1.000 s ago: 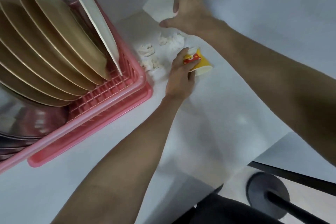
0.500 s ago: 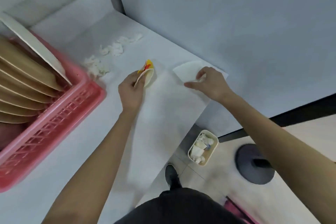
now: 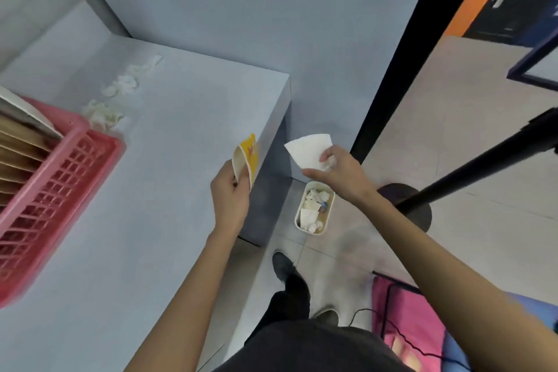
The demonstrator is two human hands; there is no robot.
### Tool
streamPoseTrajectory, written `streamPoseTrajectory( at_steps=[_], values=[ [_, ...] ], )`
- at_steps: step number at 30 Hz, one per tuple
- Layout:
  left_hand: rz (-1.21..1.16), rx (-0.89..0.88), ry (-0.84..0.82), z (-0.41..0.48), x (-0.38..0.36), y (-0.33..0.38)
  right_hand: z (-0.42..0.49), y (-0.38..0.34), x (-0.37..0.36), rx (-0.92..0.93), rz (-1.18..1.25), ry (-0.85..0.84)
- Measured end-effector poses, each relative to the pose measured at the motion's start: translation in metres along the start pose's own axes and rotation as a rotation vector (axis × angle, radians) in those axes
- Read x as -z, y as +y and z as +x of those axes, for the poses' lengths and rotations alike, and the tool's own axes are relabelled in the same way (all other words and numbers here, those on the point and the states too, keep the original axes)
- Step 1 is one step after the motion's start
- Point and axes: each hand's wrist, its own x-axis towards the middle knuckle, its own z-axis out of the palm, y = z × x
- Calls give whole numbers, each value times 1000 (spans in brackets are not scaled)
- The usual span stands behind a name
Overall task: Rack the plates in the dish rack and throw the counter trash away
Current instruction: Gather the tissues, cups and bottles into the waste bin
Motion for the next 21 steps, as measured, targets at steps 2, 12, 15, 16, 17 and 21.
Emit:
streamPoseTrajectory(
  at_steps=[2,12,15,16,17,21],
  values=[
    [-36,44,-111,-18,-9,-4,-20,18,6,-52,44,19],
    [36,244,-483,-68,-57,-34,-68,102,8,-287,123,-16],
    [78,235,-571,-67,-70,-50,-66,128,-6,-356,110,-10],
    [98,231,-599,-64,-75,-58,-63,137,-10,-376,102,-12],
    [115,236,-626,-60,-81,-67,-59,147,-15,-391,84,-21],
    [240,234,-707,-31,-118,-113,-33,195,-43,-407,-57,-81]
  ],
)
